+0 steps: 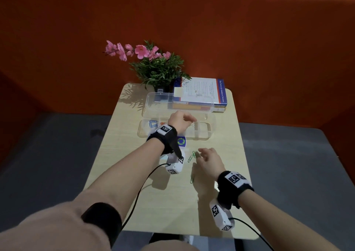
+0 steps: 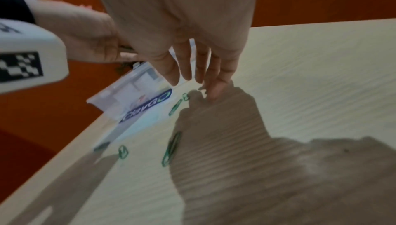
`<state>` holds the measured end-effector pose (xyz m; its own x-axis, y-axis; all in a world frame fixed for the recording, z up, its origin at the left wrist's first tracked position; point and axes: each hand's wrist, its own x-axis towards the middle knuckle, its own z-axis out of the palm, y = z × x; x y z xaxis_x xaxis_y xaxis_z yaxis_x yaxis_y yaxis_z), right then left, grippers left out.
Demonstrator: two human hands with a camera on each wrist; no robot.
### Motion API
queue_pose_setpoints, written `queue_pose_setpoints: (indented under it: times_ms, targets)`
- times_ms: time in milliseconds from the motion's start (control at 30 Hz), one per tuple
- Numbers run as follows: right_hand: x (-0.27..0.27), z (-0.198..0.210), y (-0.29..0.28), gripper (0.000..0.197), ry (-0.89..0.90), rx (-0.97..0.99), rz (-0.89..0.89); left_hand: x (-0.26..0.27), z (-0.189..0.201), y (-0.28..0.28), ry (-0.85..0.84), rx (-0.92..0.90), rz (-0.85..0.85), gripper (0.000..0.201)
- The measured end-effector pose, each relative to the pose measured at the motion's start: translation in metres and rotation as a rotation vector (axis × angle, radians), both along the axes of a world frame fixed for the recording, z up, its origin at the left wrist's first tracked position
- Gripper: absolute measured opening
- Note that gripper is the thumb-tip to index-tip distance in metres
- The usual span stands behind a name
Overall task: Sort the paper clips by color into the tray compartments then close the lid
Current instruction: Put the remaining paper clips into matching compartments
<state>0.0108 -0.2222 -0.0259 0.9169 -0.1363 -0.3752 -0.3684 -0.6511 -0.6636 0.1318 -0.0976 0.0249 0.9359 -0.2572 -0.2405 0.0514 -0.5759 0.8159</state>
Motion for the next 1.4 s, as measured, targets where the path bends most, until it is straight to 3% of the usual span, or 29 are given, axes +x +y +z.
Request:
queue_pose_setpoints:
  times_ms: [67,167,267,500,633,767,933,1100,1233,1400]
  targets:
    - [0.002,-0.005,0.011,0.043,-0.008,-0.144,0.134,-0.009,0.002,0.011,-0.032,-0.026,0.027,0.026]
    - [0.003,-0.01,0.023,0.03,-0.04,-0.328,0.298,-0.027,0.0,0.029,-0.078,-0.053,0.094,0.023]
    - [0.004,-0.011,0.027,0.028,-0.076,-0.449,0.448,-0.048,-0.019,0.057,-0.109,0.053,0.135,0.019]
    - [0.009,-0.008,0.026,0.031,-0.061,-0.496,0.566,-0.075,-0.065,0.117,-0.117,0.406,0.086,0.019]
    - [0.01,-0.006,0.024,0.028,-0.087,-0.471,0.563,-0.082,-0.075,0.137,-0.109,0.4,0.1,0.027]
    - [0.012,-0.005,0.02,0.028,-0.088,-0.456,0.594,-0.089,-0.077,0.14,-0.143,0.477,-0.029,0.037]
    - [0.012,-0.004,0.017,0.024,-0.065,-0.38,0.526,-0.088,-0.07,0.126,-0.194,0.573,-0.212,0.035]
    - [0.013,-0.007,0.009,0.026,-0.01,-0.127,0.193,-0.078,-0.057,0.109,-0.155,0.707,-0.264,0.018]
    - [0.012,-0.007,-0.005,0.025,0.029,0.061,0.026,-0.077,-0.059,0.105,-0.137,0.746,-0.278,0.021]
    - [0.001,-0.006,-0.015,0.019,0.036,0.01,-0.045,-0.082,-0.063,0.1,-0.126,0.771,-0.219,0.026]
